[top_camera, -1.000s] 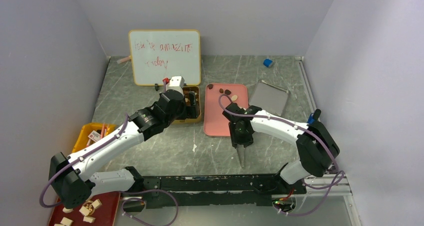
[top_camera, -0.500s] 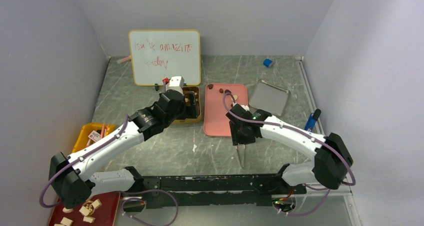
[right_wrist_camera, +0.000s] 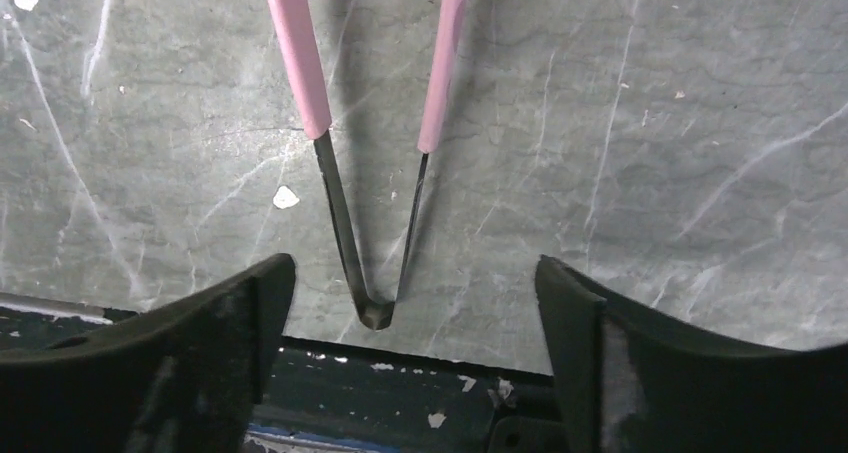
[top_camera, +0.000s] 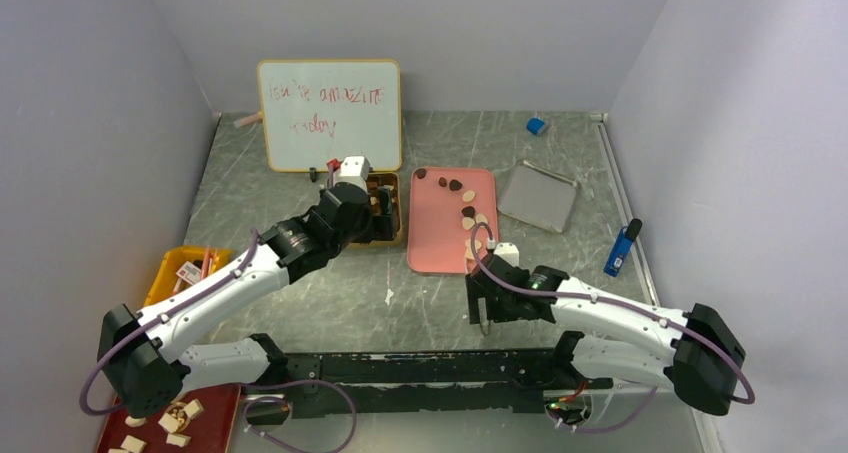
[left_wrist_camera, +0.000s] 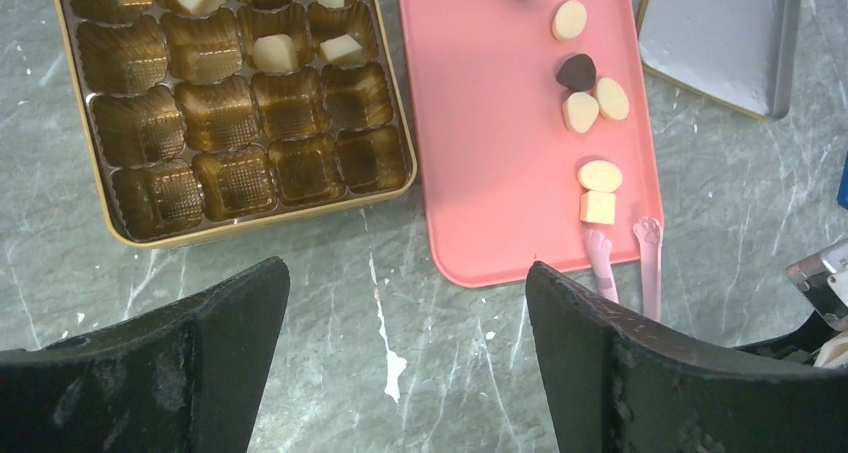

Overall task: Pack the chocolate
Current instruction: Pick up the clamp from the plate.

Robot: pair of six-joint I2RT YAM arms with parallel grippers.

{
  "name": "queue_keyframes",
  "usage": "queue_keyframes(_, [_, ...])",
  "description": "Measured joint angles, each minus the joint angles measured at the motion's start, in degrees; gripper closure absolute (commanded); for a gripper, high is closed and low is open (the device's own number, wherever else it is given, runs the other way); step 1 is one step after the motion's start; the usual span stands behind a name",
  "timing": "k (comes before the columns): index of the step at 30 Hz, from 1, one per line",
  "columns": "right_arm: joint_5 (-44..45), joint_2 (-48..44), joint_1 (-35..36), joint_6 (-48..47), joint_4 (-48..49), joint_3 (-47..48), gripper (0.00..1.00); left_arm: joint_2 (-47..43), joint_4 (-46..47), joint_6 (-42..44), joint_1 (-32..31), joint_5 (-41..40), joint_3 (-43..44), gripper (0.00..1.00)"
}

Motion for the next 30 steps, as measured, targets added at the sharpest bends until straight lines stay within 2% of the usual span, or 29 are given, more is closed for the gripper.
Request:
queue_keyframes(7, [2.23,-0.79,2.01,2.14,5.57,-3.17,0.01,0.00,-0.42,0.24,-0.42,0.04,-0.07,0.07])
queue_keyframes(15, [5.53,4.90,3.63,2.32,10.16,-3.19,0.08,0.00,-0.35,0.42,-0.63,0.02,-0.11,0.07])
queue_keyframes(19, [8.85,7.91,4.52,2.67,10.91,-2.58,0.19,-0.15,0.02,0.42,-0.63,0.00,-1.36,0.07])
queue_keyframes(23, [11.28,11.06,6.01,4.68,12.68,-1.09,0.46,-0.17,0.00,0.44,-0.63,-0.02,-2.51,0.07])
queue_keyframes(30, [14.49,12.17,9.18,9.01,12.07,-0.55,0.55,-0.17,0.07,0.90,-0.63,-0.20,-2.58,0.07])
